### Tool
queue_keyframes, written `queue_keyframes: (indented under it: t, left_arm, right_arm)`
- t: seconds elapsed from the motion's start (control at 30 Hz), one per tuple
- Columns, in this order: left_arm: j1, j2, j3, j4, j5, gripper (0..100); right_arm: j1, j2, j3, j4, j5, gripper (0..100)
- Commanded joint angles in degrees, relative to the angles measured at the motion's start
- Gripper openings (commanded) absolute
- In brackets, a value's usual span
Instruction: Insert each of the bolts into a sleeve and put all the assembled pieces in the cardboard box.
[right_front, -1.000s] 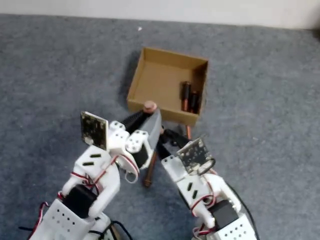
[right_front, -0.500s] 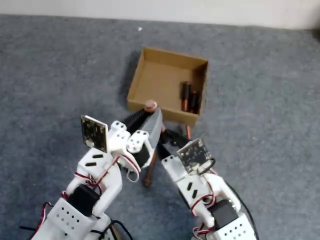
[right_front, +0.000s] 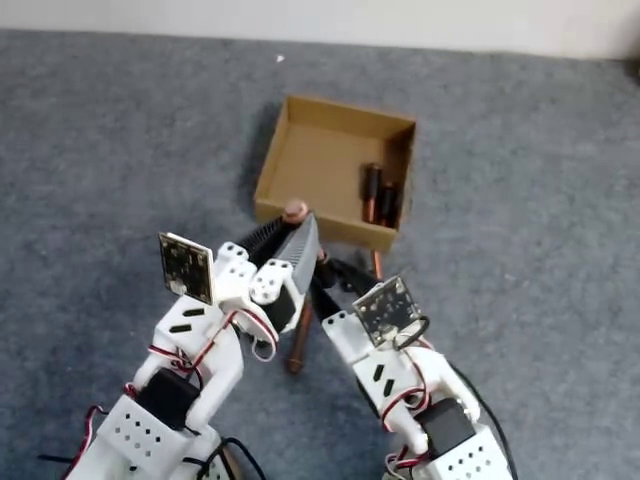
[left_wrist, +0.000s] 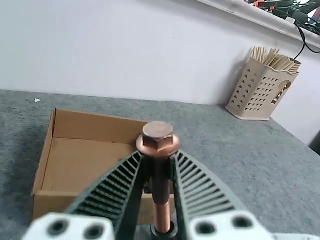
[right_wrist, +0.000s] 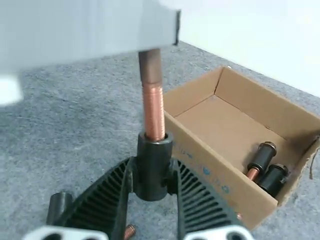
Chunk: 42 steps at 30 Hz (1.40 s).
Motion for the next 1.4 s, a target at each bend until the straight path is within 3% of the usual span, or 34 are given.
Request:
queue_keyframes:
  t: [0.0,0.4,0.6,0.93,1.1,1.37]
  left_arm:
    - [2.2,-0.7,-0.4,2.4,0.2,0]
    - [5.6,-0.7,-0.9,13.2,-10.0,2]
    - [4.6,-0.7,-0.9,15.8,-10.8,22]
    - [3.6,-0.8,-6.4,25.8,-11.3,20]
    - [-1.8,-4.0,-10.8,31.6,-11.3,20]
    - [-10.5,-23.1,-8.7,41.5,-11.3,20]
  right_arm:
    - [-0.3,-1.0,3.2,-2.2,0.4,0.5]
    - [-0.1,-1.0,3.4,-2.2,0.4,0.5]
    - [0.0,-1.0,3.4,-2.0,0.4,0.5]
    - [2.7,-1.0,3.2,0.0,0.0,0.5]
    - [8.7,-0.9,2.9,6.0,-5.8,0.5]
    - [13.1,-0.5,-5.1,12.5,-6.1,0.4]
